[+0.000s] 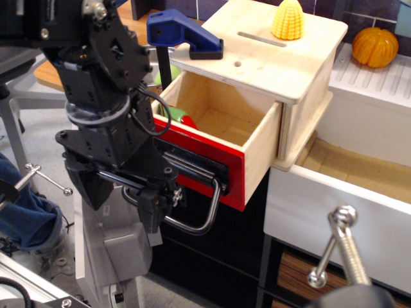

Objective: Close drawer of box

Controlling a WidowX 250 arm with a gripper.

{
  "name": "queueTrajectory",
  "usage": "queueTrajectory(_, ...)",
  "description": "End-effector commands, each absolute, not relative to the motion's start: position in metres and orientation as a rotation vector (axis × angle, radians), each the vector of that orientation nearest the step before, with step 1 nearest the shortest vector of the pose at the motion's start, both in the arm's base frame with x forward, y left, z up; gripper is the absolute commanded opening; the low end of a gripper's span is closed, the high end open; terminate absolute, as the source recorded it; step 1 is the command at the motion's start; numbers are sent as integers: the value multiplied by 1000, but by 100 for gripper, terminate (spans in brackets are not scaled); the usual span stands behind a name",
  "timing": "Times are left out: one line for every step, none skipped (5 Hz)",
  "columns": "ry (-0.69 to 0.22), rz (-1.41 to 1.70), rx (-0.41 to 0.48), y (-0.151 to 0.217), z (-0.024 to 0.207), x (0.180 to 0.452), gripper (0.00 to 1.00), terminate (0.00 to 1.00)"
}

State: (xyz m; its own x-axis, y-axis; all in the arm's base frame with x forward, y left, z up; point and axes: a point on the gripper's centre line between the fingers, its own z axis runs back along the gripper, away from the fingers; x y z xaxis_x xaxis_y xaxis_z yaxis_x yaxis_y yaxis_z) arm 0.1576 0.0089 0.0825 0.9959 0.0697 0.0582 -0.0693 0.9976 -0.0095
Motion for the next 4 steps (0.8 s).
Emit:
queueTrajectory(-59,70,-7,9,83,158,100,0)
queueTrajectory(-100,113,-12,9,78,184,100,0)
queueTrajectory(-124,137,-30,5,71,194,100,0)
queueTrajectory(-137,139,-17,-1,68,212,100,0)
